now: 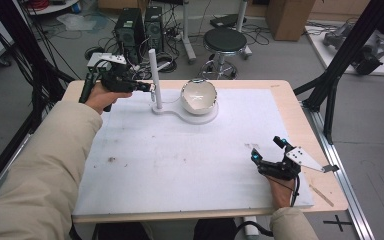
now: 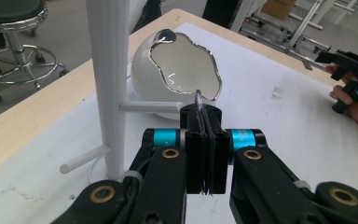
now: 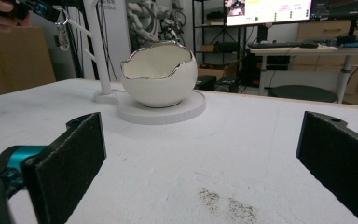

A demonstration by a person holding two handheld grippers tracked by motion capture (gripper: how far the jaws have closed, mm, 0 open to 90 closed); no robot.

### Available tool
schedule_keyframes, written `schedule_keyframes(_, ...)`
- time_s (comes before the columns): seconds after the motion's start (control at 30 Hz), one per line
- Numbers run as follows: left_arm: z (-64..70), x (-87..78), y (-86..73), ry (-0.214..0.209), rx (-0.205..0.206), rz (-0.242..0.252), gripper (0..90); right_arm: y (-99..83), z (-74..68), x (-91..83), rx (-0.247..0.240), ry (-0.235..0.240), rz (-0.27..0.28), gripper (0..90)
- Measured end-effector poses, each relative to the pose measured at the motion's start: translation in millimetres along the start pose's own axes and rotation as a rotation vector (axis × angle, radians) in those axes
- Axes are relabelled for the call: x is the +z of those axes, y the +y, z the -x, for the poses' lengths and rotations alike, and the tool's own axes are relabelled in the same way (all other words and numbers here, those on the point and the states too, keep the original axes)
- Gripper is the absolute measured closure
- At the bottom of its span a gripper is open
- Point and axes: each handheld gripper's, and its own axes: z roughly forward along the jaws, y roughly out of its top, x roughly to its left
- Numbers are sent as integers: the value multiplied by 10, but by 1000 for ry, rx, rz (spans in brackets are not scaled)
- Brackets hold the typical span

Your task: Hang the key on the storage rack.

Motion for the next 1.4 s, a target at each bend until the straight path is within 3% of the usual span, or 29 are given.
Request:
schedule_keyframes(0.77,-70,79,-78,19,-29,16,882,-3,4,-5,0,-4,8,4)
schedule_keyframes(1.4,-159,148,-136,47,-18,24,882,-5,16,-12,7,-1,17,4)
